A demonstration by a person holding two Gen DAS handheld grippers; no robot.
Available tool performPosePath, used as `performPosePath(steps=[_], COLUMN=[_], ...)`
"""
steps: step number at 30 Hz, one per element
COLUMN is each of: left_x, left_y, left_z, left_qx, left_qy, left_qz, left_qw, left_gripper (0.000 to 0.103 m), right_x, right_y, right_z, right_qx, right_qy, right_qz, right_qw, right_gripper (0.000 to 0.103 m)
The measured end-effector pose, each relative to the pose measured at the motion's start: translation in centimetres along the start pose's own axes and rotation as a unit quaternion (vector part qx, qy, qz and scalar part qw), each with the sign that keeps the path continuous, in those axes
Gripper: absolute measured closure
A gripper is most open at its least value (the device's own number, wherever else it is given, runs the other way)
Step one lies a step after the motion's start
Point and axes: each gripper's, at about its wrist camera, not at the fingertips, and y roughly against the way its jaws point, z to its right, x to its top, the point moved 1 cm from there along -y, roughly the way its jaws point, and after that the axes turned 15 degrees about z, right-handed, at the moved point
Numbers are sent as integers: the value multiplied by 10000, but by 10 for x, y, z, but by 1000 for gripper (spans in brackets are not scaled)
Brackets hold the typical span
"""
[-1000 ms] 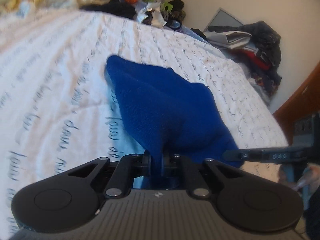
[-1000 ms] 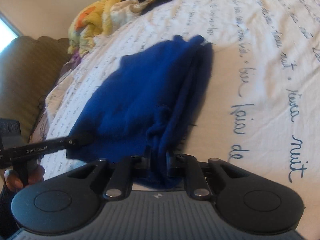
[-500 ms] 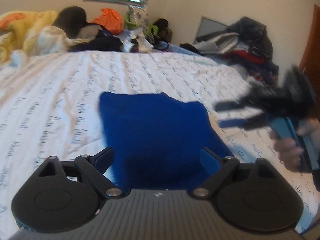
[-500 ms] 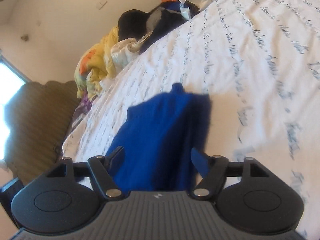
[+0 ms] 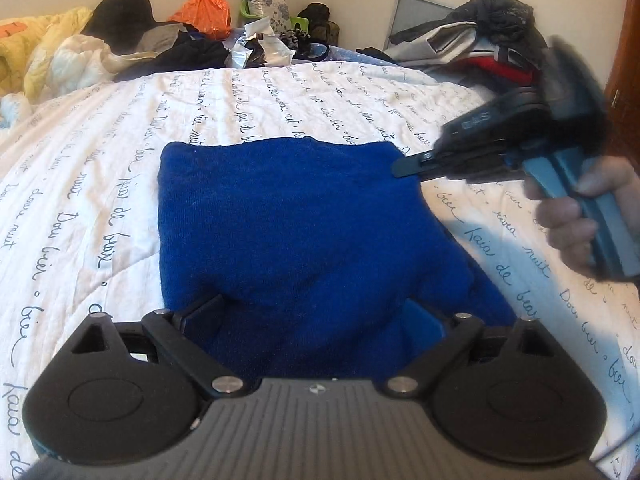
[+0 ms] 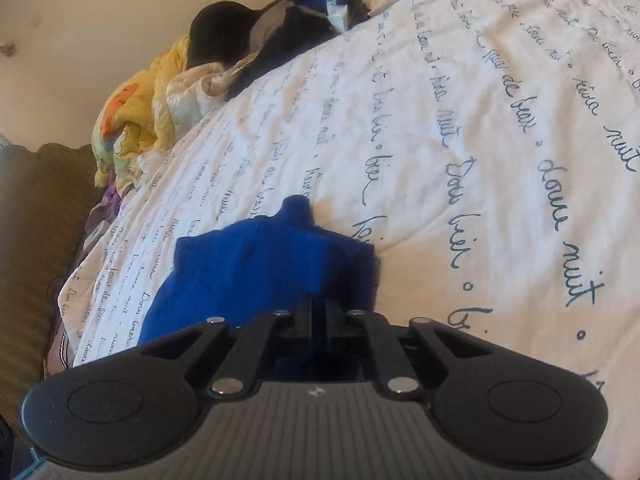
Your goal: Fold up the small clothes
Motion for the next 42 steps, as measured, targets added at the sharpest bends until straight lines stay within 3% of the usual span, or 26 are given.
performPosePath(steps=[1,3,5,9,14,16,17,21,23,25,28,29,30,32,33,34,36,37,38,39,40,42], left_x=[0,0,0,0,0,0,0,-3,-4,-1,2,-1,-5,-15,-19,-18,-15,-14,-14,-13,-10,-1], left_y=[0,0,0,-1,-2,0,1,6,7,17,49,55,56,46,39,38,30,25,19,15,13,22], left_z=[-1,-1,-1,0,1,0,-1,-7,-6,-11,-37,-47,-58,-75,-79,-80,-80,-81,-81,-81,-80,-80], left_qx=[-7,-14,-8,18,45,45,1,-256,-218,-209,-69,-13,5,96,101,64,-136,-287,-379,-284,-230,-241], left_qy=[14,13,15,-3,-32,-6,39,207,223,384,750,903,1119,1562,1719,1748,1985,2149,2273,2251,2173,2085], left_qz=[-8,-19,-25,-34,-67,-84,-96,-84,-16,59,321,293,164,-231,-410,-313,-392,-507,-624,-704,-743,-650], left_qw=[10000,10000,10000,10000,10000,10000,9999,9994,9995,9990,9966,9955,9936,9874,9842,9841,9792,9749,9711,9714,9730,9756], left_gripper=[9,9,8,7,7,7,7,5,5,7,2,2,3,11,18,20,32,53,67,89,90,93], right_x=[-2,-7,-15,-36,-60,-65,-66,-53,-61,-69,-63,-60,-59,-62,-65,-67,-73,-75,-76,-76,-76,-75], right_y=[10,36,58,73,42,34,33,50,43,47,72,83,91,99,96,90,70,65,61,57,54,50], right_z=[-3,-11,-20,-39,-35,-33,-33,-21,-10,-10,-5,-3,1,7,7,5,-4,-10,-14,-16,-18,-27], right_qx=[56,215,631,869,531,656,622,507,403,480,536,543,506,428,437,430,409,534,591,614,610,688], right_qy=[14,12,-35,282,361,211,238,293,217,126,-255,-321,-362,-380,-336,-290,-141,-31,-27,-49,-8,218], right_qz=[92,244,302,-130,-763,-815,-818,-519,-698,-606,-308,-175,-87,-69,-188,-326,-625,-607,-653,-700,-830,-893], right_qw=[9999,9995,9975,9957,9950,9943,9944,9969,9965,9969,9978,9979,9980,9983,9983,9981,9971,9967,9961,9956,9947,9934], right_gripper=[92,76,71,69,67,75,96,98,98,97,88,76,57,35,35,35,36,36,45,87,95,95])
